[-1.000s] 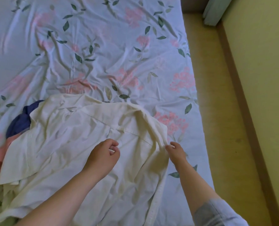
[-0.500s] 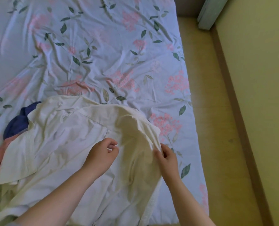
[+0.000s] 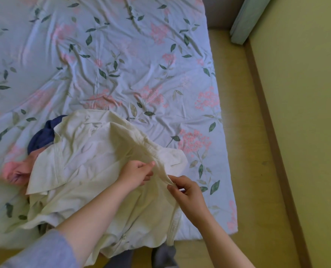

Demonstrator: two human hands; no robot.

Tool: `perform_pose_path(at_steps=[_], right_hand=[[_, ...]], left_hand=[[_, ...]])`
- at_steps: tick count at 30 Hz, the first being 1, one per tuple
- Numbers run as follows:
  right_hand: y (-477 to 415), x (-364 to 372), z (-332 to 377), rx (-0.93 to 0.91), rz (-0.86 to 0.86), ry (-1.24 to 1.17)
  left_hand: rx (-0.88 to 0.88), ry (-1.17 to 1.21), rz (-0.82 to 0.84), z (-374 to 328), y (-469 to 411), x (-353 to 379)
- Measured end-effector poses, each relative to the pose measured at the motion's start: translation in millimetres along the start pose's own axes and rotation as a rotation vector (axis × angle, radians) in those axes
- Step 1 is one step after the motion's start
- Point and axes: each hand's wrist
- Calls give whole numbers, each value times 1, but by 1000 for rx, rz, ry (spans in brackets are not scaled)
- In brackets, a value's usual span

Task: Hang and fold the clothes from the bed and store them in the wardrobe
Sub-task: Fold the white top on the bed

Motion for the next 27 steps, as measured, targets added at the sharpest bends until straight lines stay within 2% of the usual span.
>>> perform_pose_path(at_steps=[6, 9, 12, 16, 20, 23, 27], right_hand=[[23, 12, 8, 6, 40, -30], [30, 15, 12, 16, 74, -45], [35, 13, 18, 46, 81, -83], [34, 2, 30, 53, -11, -63], [29, -6, 53, 18, -55, -37], [24, -2, 76, -22, -35, 13], [19, 18, 107, -70, 45, 74]], left_hand=[[-90, 360, 17, 3, 7, 4], [-98, 423, -5, 4, 9, 3], [-24, 380, 3, 3, 13, -6], [54, 217, 44, -3, 29, -27], [136, 18, -85, -13, 57, -49], [189, -5, -154, -25, 91, -66], [251, -177, -27, -35, 135, -91]])
Point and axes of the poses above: each hand's wrist, its own y-axis away from the middle knuckle, its own x-axis out of the palm, z = x × y, and after that the axes turned 12 degrees about z, right-handed
